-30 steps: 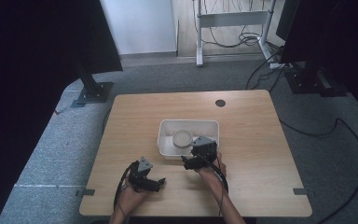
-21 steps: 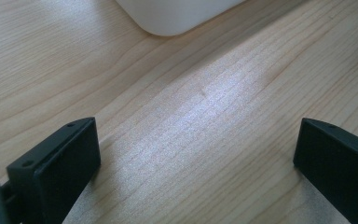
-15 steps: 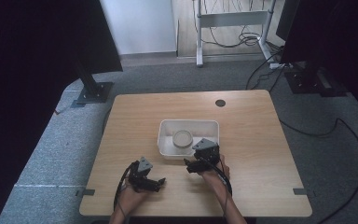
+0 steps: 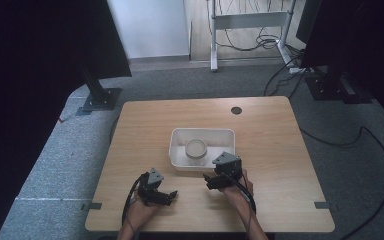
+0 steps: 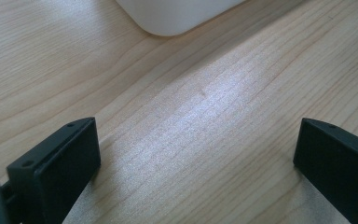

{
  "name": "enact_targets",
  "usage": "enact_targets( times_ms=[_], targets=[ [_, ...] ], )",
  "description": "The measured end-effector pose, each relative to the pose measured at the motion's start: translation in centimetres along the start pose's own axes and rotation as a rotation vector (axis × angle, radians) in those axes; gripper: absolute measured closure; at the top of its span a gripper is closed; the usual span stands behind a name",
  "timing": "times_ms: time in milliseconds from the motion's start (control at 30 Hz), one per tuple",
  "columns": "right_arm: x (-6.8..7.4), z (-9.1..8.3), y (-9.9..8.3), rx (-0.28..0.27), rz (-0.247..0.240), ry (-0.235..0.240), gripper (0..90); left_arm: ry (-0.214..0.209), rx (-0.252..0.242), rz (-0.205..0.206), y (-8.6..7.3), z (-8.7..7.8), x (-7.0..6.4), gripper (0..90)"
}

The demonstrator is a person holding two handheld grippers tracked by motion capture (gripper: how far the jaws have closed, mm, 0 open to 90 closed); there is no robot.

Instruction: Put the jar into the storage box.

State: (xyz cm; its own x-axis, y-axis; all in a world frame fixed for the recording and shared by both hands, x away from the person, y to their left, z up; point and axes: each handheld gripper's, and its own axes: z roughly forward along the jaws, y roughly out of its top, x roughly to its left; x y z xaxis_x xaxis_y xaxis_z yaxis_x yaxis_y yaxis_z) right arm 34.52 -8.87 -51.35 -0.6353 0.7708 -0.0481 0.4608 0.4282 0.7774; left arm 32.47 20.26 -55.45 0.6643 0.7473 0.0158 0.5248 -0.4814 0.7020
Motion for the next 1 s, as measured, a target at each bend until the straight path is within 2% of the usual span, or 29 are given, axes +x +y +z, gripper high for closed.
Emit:
enact_targets(
  times_ms=[433,1000],
  targets=[
    [-0.6,-1.9,-1.5,-0.007,0.015,-0.009,1.9,0.0,0.0,0.001,0.0,0.0,0.0,0.3],
    [-1.6,-4.3,-4.8,-0.005,0.03,-0.044,1.6,0.0,0.0,0.0,0.0,0.0,0.0,0.3]
  ],
)
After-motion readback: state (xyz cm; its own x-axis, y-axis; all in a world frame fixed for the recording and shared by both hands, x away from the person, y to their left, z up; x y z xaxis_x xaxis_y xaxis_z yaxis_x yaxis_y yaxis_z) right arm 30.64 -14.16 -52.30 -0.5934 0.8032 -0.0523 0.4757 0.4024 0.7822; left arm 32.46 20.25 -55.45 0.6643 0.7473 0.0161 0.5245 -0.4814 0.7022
